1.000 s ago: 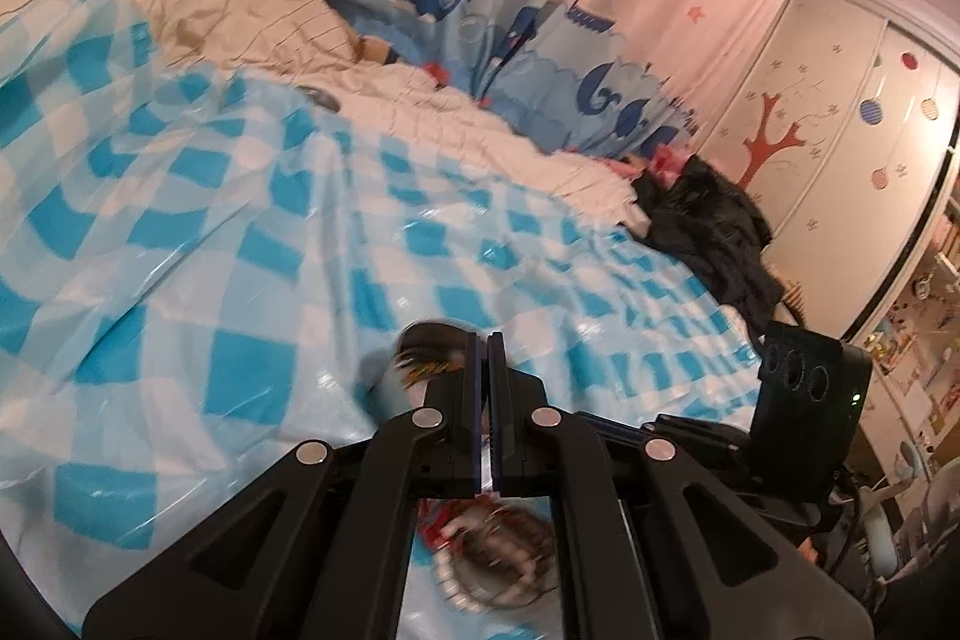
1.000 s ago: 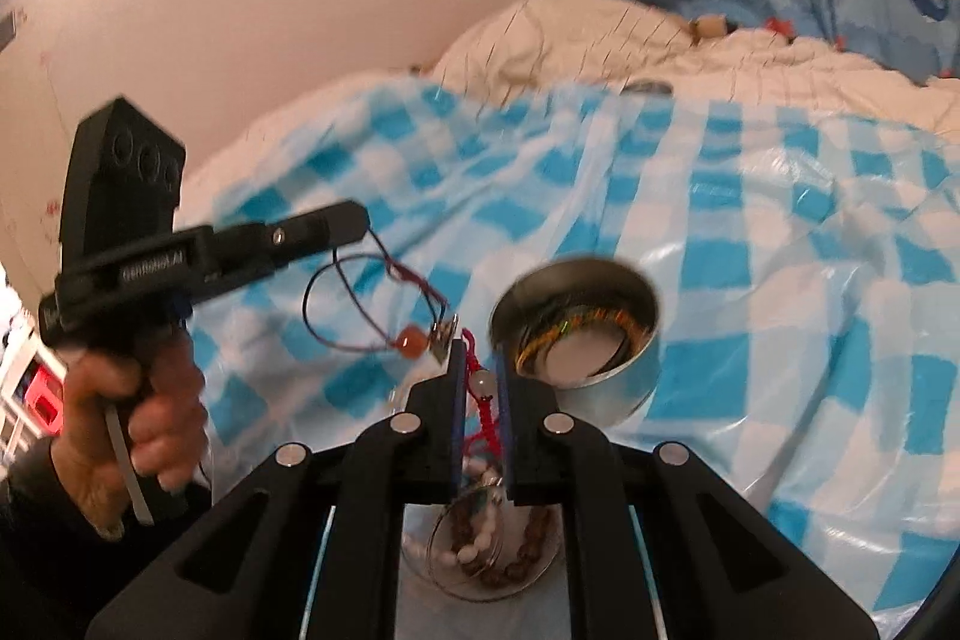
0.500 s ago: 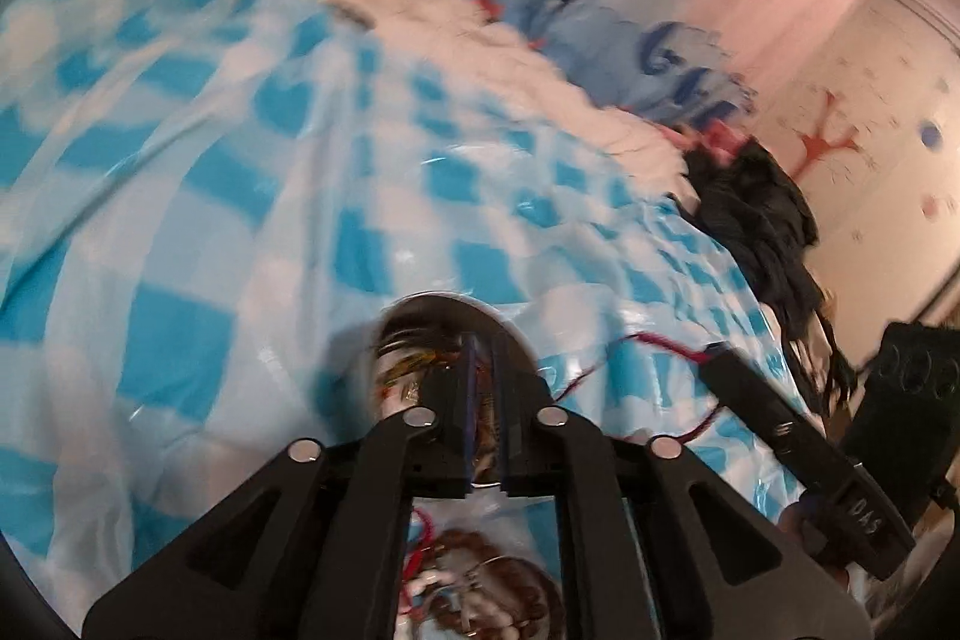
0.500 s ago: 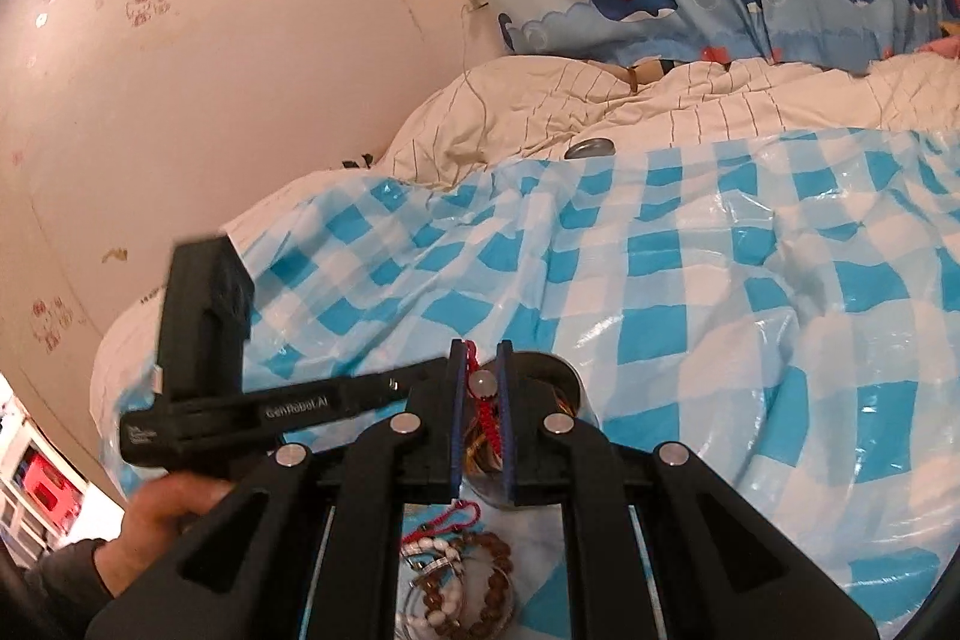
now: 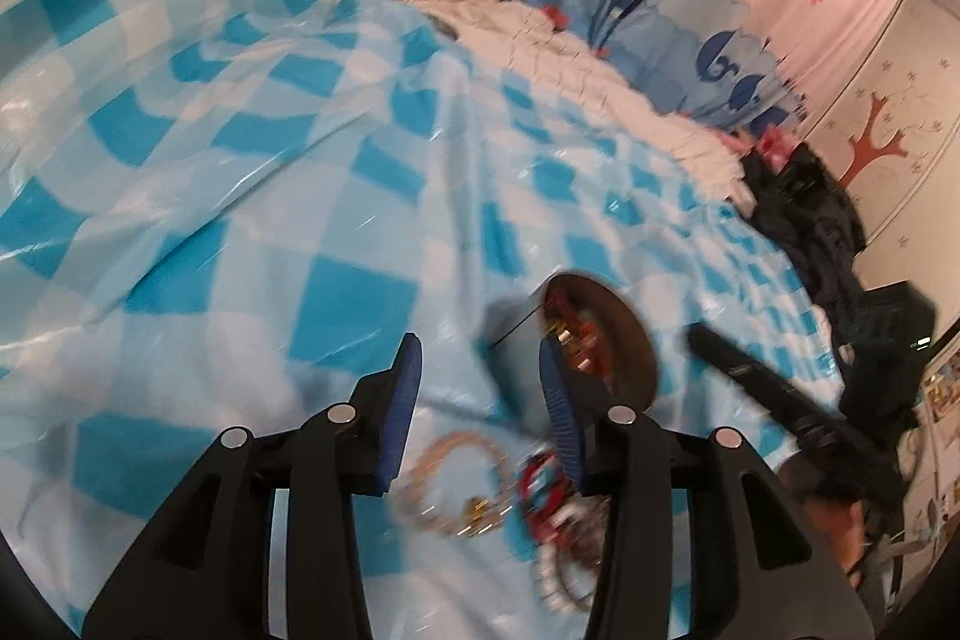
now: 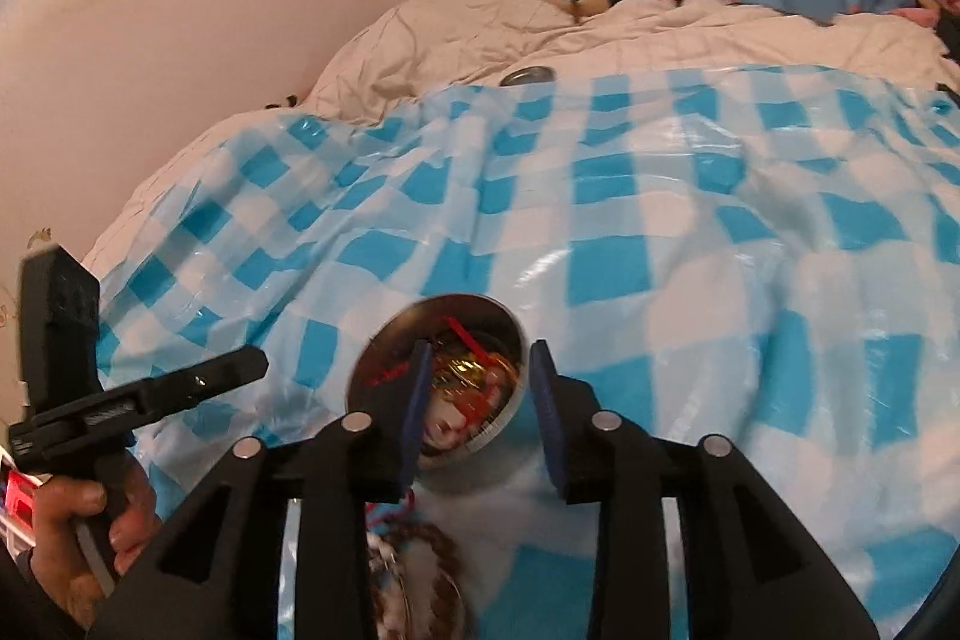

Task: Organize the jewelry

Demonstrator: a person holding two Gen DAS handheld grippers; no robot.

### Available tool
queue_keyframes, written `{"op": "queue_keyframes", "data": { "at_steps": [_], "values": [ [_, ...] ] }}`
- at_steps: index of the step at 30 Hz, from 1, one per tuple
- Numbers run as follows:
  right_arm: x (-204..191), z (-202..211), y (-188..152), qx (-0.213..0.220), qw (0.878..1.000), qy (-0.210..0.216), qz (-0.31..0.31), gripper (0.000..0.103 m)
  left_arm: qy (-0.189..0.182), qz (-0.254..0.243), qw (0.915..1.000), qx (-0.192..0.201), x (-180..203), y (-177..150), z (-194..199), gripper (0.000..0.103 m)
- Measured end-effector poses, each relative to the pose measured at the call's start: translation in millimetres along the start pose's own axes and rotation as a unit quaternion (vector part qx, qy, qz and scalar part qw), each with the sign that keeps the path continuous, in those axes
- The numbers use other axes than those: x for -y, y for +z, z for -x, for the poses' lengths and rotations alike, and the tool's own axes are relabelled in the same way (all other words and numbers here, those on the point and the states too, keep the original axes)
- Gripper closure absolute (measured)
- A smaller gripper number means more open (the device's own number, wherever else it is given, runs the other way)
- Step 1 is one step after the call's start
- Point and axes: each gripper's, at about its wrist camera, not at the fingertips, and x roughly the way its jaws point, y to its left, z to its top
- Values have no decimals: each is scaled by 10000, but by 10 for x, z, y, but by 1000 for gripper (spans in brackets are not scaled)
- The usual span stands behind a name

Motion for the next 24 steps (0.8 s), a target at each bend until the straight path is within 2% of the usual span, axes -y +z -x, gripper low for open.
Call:
{"op": "queue_keyframes", "data": {
  "at_steps": [4, 7, 8, 10, 13, 15, 21, 24],
  "values": [
    [93, 192, -274, -127, 9999, -44, -27, 57, 153, -139, 9995, -234, -66, -131, -16, 62],
    [136, 127, -500, -595, 9979, -252, -78, 54, 300, -444, 9980, -347, 11, -229, -59, 57],
    [125, 88, -512, -679, 9975, -163, -126, 54, 393, -601, 9967, -376, 52, -271, -85, 57],
    [70, 69, -493, -625, 9980, -65, -75, 54, 598, -839, 9937, -440, 109, -327, -147, 55],
    [-52, 89, -497, -473, 9980, -297, 308, 42, 876, -1102, 9891, -428, 175, -364, -194, 53],
    [-78, 73, -507, -478, 9970, -431, 439, 42, 971, -1227, 9868, -414, 210, -383, -205, 51],
    [-98, 20, -529, -564, 9970, -342, 411, 41, 1194, -1495, 9809, -355, 261, -434, -179, 48],
    [-116, -4, -547, -595, 9967, -345, 438, 41, 1196, -1512, 9807, -316, 269, -429, -153, 47]
  ]
}}
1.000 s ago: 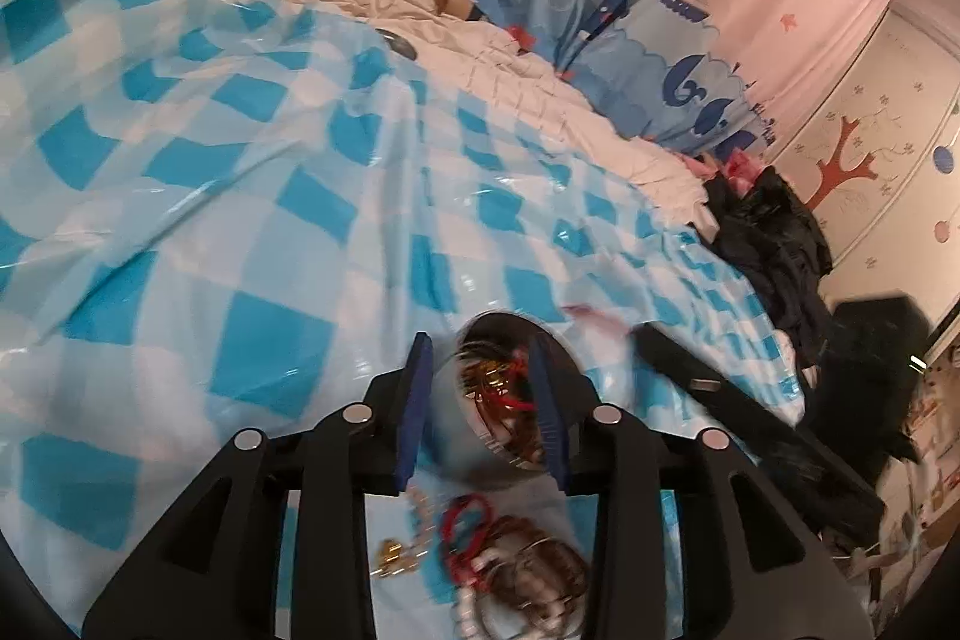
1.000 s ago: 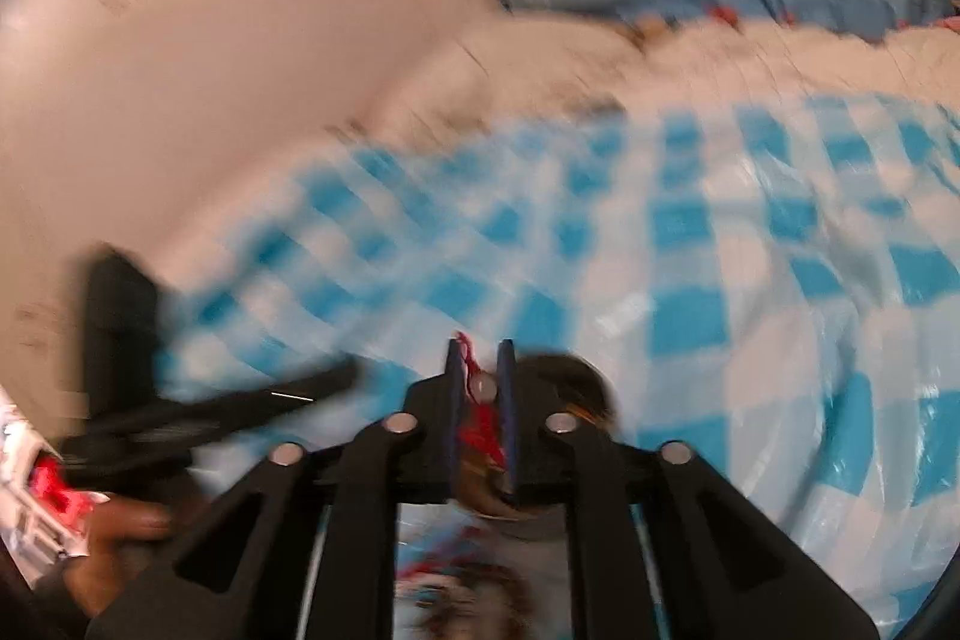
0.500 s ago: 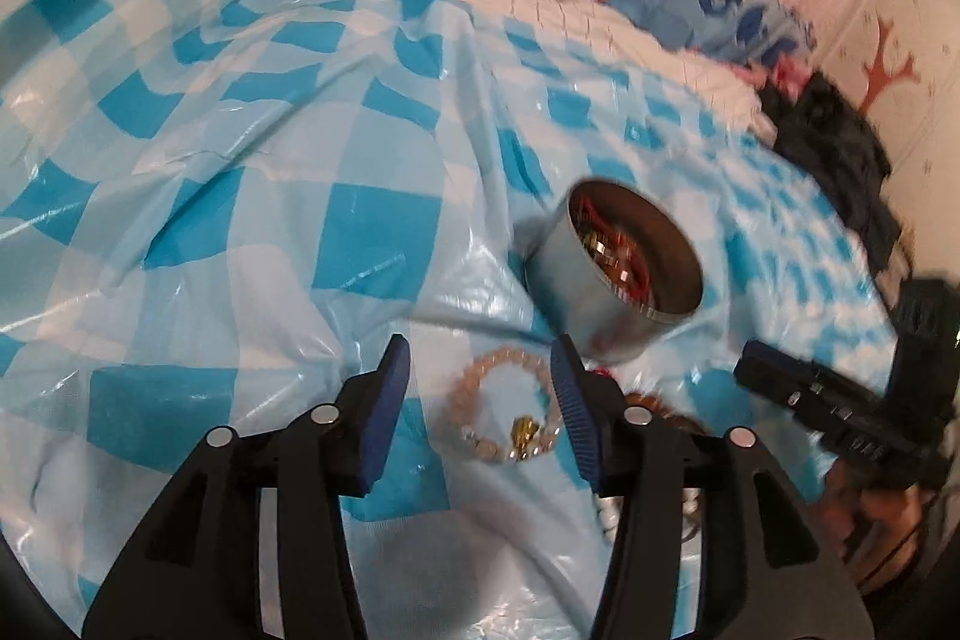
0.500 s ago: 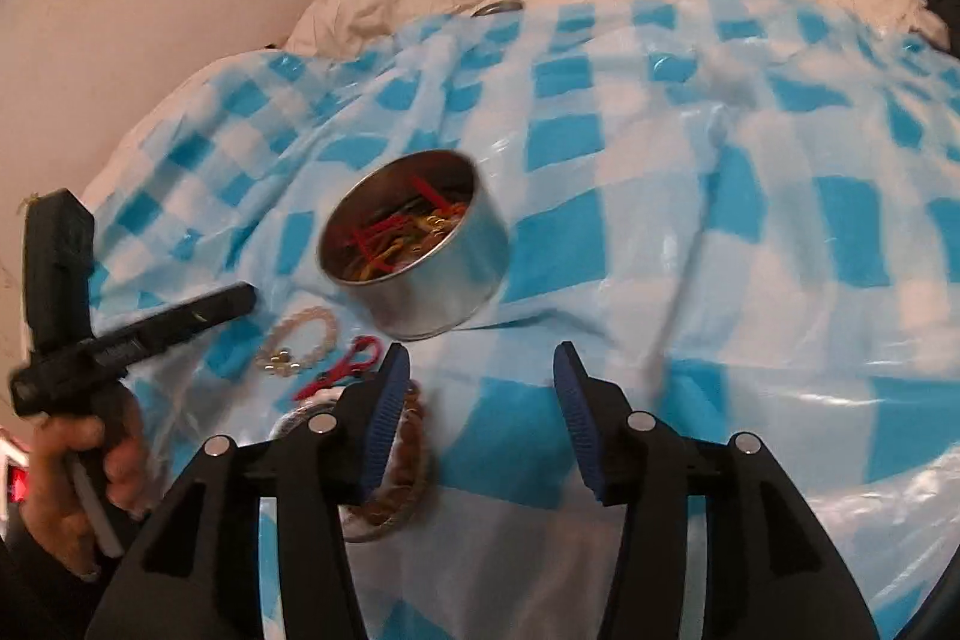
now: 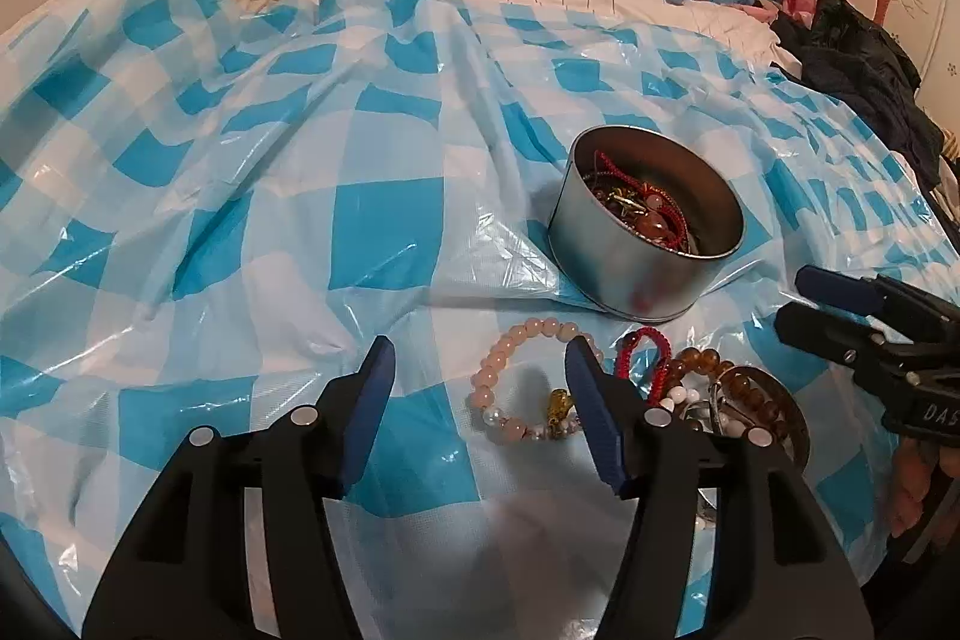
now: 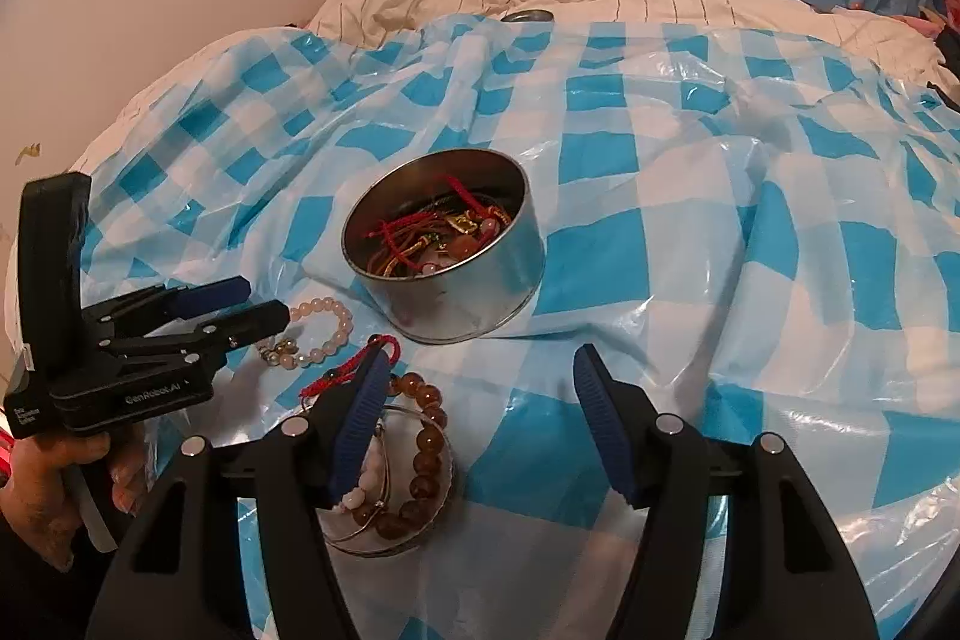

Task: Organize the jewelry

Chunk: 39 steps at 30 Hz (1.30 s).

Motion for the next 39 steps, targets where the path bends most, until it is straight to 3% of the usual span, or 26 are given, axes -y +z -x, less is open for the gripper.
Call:
{"op": "queue_keyframes", "data": {
  "at_steps": [19, 39],
  "values": [
    [-27, -49, -19, -39, 10000, -33, 7, 36, 251, -371, 9990, 95, 143, -10, 35, 39],
    [-60, -63, -24, -68, 10000, -27, 18, 32, 306, -427, 9986, 102, 179, -1, 32, 33]
  ]
}}
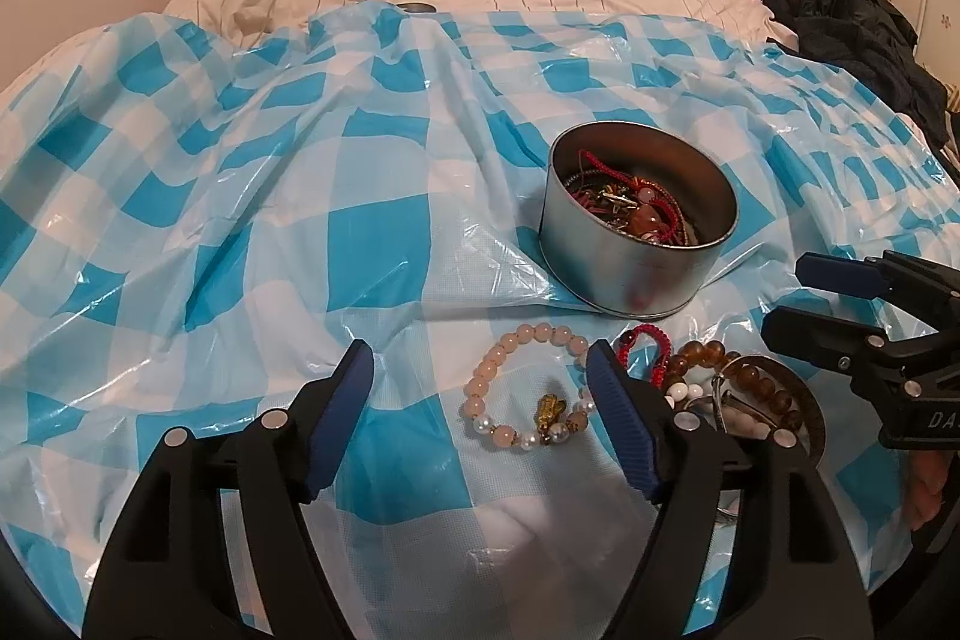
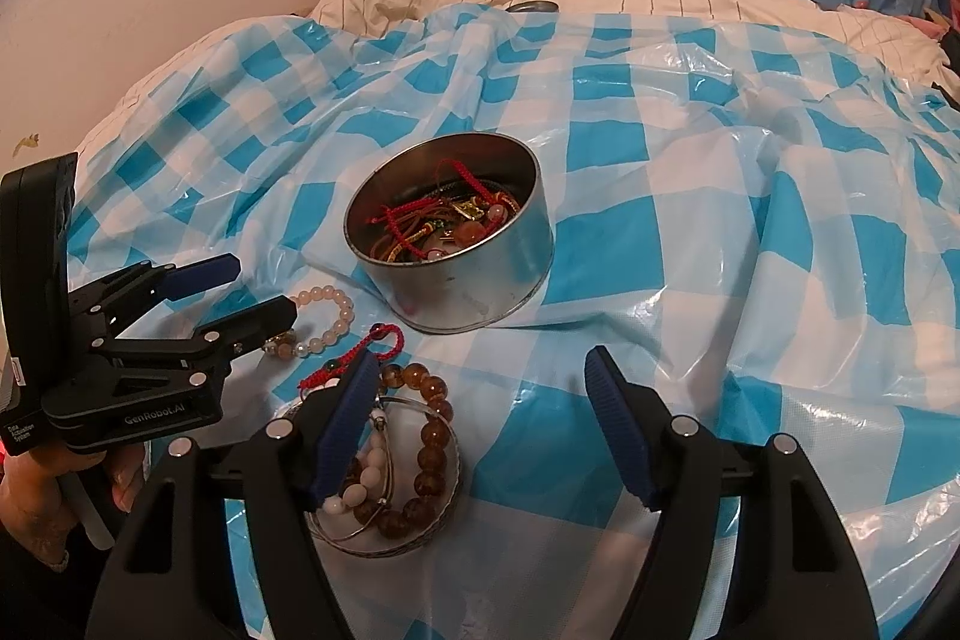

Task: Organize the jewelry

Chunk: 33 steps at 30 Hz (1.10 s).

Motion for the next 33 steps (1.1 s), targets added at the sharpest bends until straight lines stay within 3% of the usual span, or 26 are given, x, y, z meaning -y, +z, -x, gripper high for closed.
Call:
{"op": "queue_keyframes", "data": {
  "at_steps": [33],
  "values": [
    [-65, -8, -23, -66, 9999, 62, 136, 30, -94, 10, 9999, -70, -21, -2, -37, 27]
  ]
}}
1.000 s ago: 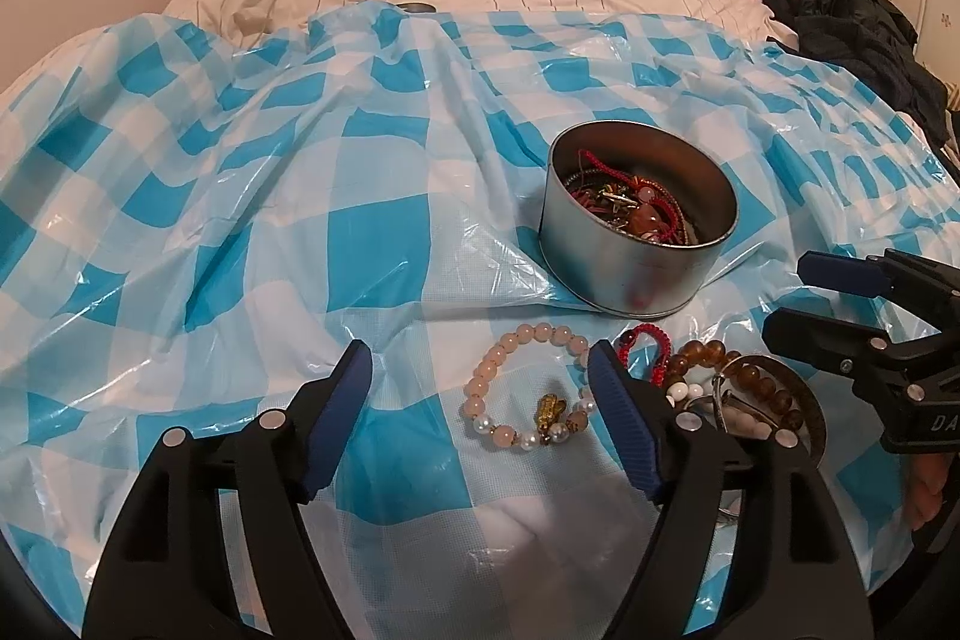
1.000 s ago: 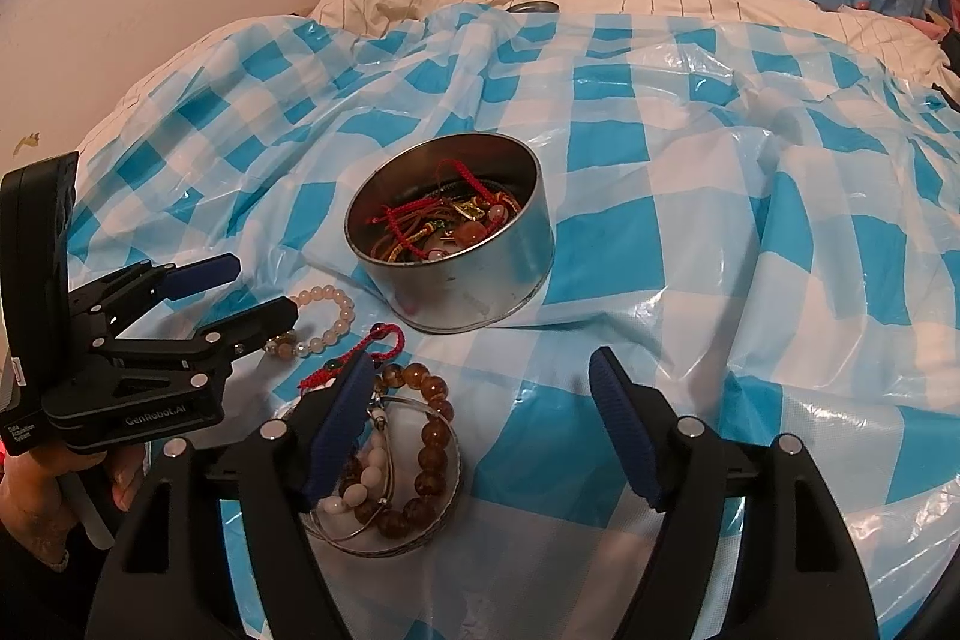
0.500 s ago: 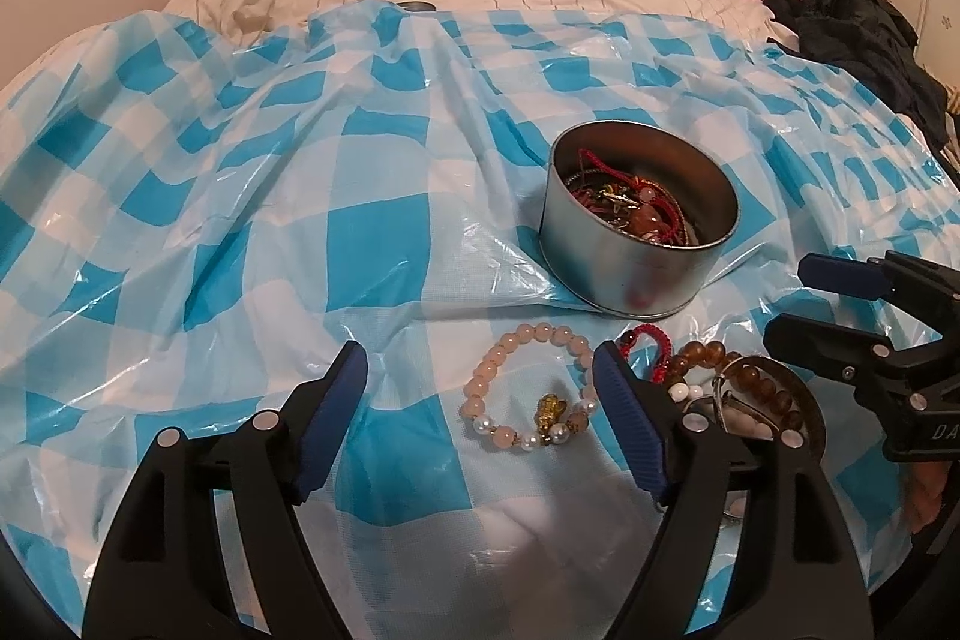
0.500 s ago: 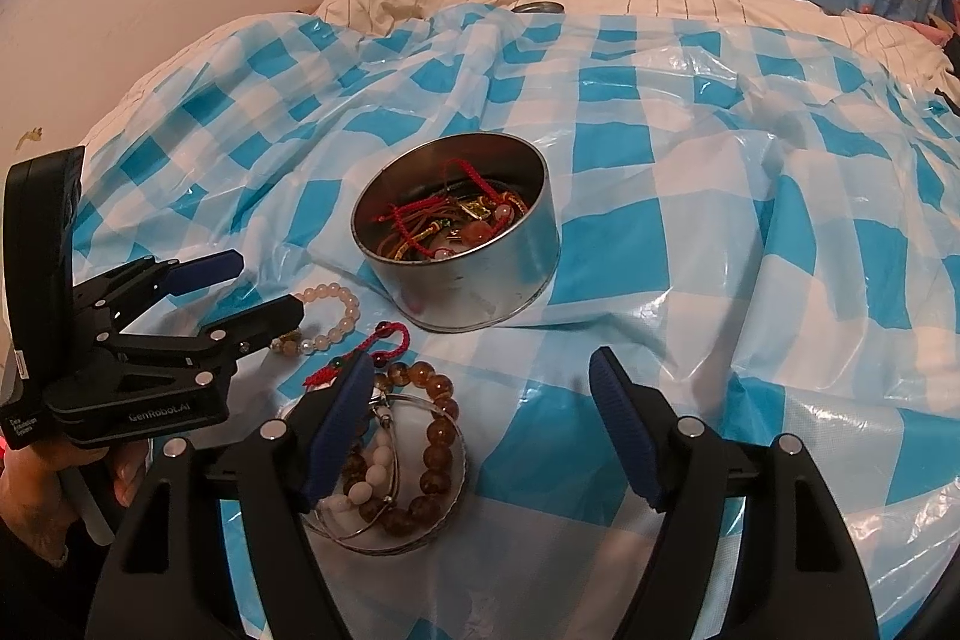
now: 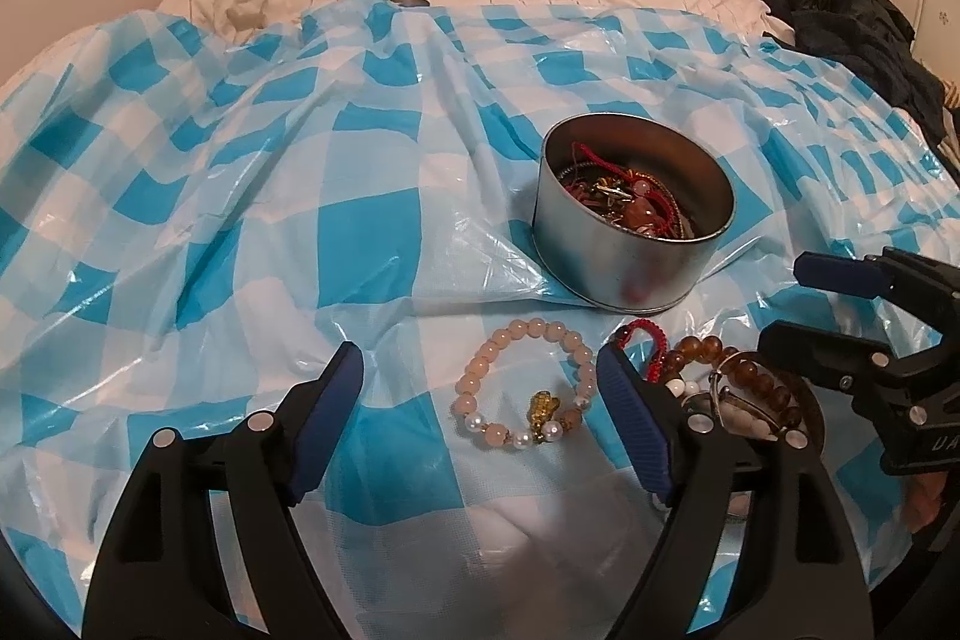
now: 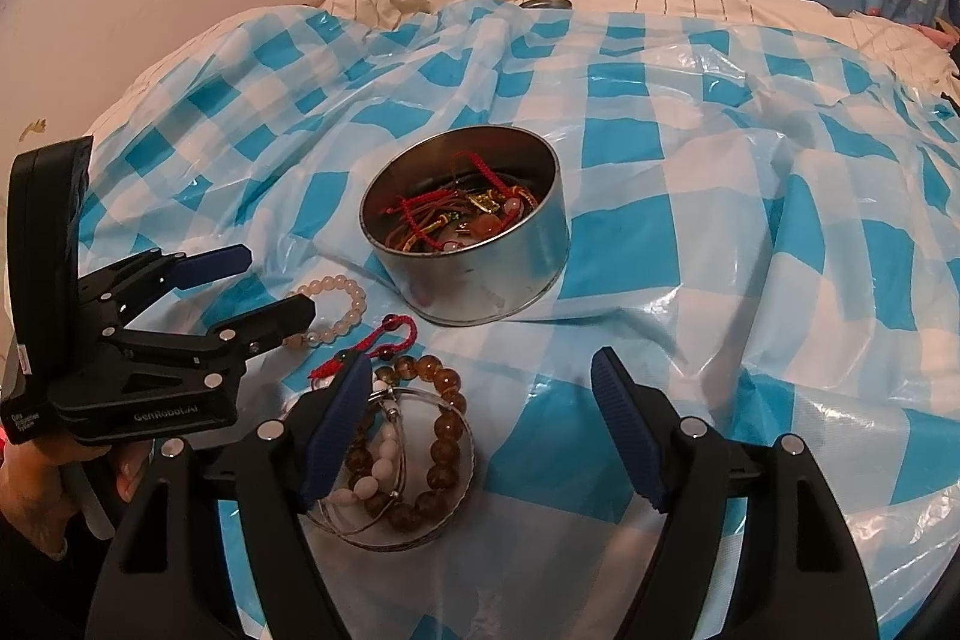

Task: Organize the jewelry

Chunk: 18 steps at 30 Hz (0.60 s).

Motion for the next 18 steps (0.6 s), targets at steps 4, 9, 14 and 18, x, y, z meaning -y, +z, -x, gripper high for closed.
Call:
{"op": "queue_keyframes", "data": {
  "at_steps": [4, 9, 14, 18],
  "values": [
    [3, 11, 1, -10, 10000, -76, 54, 30, -26, 196, 9998, 0, -97, 7, 3, 27],
    [69, 5, 6, -71, 9997, -229, 32, 30, -169, 402, 9990, -56, -140, 7, -26, 26],
    [59, -9, -1, -119, 9998, -114, 65, 30, -191, 181, 9995, -166, -21, -19, -88, 26],
    [75, -10, 4, -106, 9999, -120, 36, 30, -155, 182, 9994, -234, -20, -30, -141, 26]
  ]
}}
